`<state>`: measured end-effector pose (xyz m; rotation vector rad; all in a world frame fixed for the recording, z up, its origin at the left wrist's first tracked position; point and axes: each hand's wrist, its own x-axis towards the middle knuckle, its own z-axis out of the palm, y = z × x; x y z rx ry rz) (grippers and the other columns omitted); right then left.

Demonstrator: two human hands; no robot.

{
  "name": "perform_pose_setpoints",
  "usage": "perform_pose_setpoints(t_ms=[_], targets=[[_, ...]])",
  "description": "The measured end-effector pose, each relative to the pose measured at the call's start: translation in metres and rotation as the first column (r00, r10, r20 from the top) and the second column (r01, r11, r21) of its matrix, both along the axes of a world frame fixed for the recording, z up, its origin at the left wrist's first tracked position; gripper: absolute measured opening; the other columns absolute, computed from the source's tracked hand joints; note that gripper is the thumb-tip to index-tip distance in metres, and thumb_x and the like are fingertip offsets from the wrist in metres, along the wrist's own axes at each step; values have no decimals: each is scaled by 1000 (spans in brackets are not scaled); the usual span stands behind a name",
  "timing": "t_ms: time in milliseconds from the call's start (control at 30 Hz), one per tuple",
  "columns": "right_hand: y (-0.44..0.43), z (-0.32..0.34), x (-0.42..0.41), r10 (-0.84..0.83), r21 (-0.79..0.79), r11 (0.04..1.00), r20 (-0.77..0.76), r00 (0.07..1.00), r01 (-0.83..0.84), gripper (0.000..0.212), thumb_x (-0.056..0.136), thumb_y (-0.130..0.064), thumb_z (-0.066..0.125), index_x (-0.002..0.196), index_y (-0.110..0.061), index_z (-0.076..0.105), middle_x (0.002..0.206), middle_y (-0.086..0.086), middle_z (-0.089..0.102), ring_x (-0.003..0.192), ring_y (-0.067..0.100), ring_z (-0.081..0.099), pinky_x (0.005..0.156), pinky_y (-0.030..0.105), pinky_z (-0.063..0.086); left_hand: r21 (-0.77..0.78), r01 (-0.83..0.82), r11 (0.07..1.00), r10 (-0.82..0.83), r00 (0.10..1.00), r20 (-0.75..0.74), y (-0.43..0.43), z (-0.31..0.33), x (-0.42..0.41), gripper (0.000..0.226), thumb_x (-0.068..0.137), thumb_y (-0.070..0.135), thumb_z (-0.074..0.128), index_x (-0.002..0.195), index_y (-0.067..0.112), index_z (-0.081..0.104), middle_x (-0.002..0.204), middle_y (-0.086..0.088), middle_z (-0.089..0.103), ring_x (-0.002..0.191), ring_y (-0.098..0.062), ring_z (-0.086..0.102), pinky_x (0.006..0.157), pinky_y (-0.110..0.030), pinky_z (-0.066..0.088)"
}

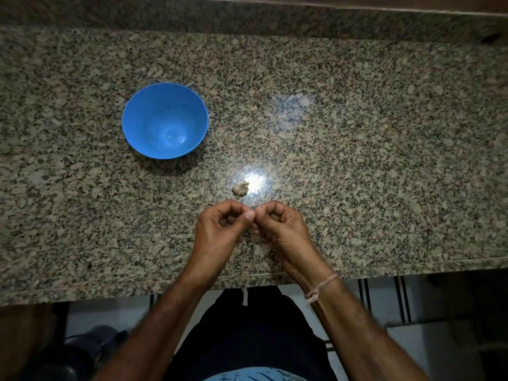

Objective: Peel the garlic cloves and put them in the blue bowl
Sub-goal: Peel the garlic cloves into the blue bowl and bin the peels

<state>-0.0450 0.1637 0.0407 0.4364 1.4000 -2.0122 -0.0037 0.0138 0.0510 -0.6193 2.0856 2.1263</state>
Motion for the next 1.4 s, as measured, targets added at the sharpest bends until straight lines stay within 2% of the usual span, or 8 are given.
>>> perform_pose_setpoints(t_ms=[167, 367, 600, 867, 967, 1133, 1300, 1400], targets=[[-8, 4, 8, -38, 65, 997, 46, 998, 35, 19, 88, -21, 77, 93, -4, 71, 79, 6, 71, 74, 16, 66, 68, 23, 58, -114, -24, 993, 24, 1000, 0, 6, -8, 3, 11, 97, 23, 73, 91, 16, 72, 85, -5, 73, 84, -27, 72, 79, -51, 63], [-10, -5, 11, 154, 443, 896, -373, 915, 30, 35, 102, -41, 62, 87, -10, 65, 84, 13, 65, 80, 33, 62, 76, 48, 59, -22, 75, 997, -74, 995, 69, 16, -3, 2, 27, 109, 36, 51, 88, 20, 58, 76, 15, 62, 74, -4, 56, 70, -30, 48], [-13, -3, 14, 62, 199, 979, -74, 995, -46, 38, 106, -36, 58, 100, 2, 61, 84, 8, 55, 77, 20, 48, 70, 32, 45, -282, 144, 949, -144, 989, 20, 18, -14, 3, 23, 112, 29, 46, 91, 22, 52, 84, 3, 60, 79, -8, 56, 66, -27, 45], [-9, -4, 8, 362, 625, 777, -543, 758, 76, 27, 108, -28, 56, 84, -15, 53, 73, -12, 50, 64, -1, 45, 56, 16, 39, 529, -37, 848, -172, 925, 339, 9, -9, -13, 24, 112, 19, 41, 101, 14, 62, 70, 6, 48, 60, -7, 41, 54, -22, 35], [-9, 1, 5, 237, 479, 875, -301, 923, -69, 25, 108, -24, 57, 85, -14, 58, 77, -3, 57, 67, 5, 50, 59, 19, 46, 94, 107, 990, -126, 965, 230, 14, -8, -7, 24, 113, 29, 44, 105, 17, 63, 77, 10, 60, 65, -3, 53, 56, -17, 42], [-16, 14, -8, 51, 9, 998, 316, 947, -57, 22, 106, -16, 57, 86, -12, 63, 67, 0, 57, 58, 10, 49, 55, 20, 45, -553, 35, 832, -149, 975, -162, 15, -26, 4, 29, 109, 36, 39, 88, 18, 48, 81, 10, 50, 74, -1, 49, 63, -12, 34], [-12, 9, 6, 302, 540, 836, -303, 904, -98, 25, 107, -25, 58, 89, -9, 63, 77, -4, 61, 66, 1, 54, 64, 19, 50, 260, -13, 965, -65, 955, 288, 12, -14, -7, 25, 111, 29, 47, 95, 15, 60, 70, 7, 49, 58, -7, 44, 51, -22, 36], [-12, 9, 12, 362, 601, 799, -439, 822, -31, 17, 105, -21, 63, 91, -11, 67, 80, -5, 66, 71, 1, 61, 64, 17, 50, 371, -19, 929, -103, 946, 307, 1, -9, -9, 25, 110, 27, 48, 89, 17, 56, 68, 6, 44, 56, -7, 38, 52, -24, 30]])
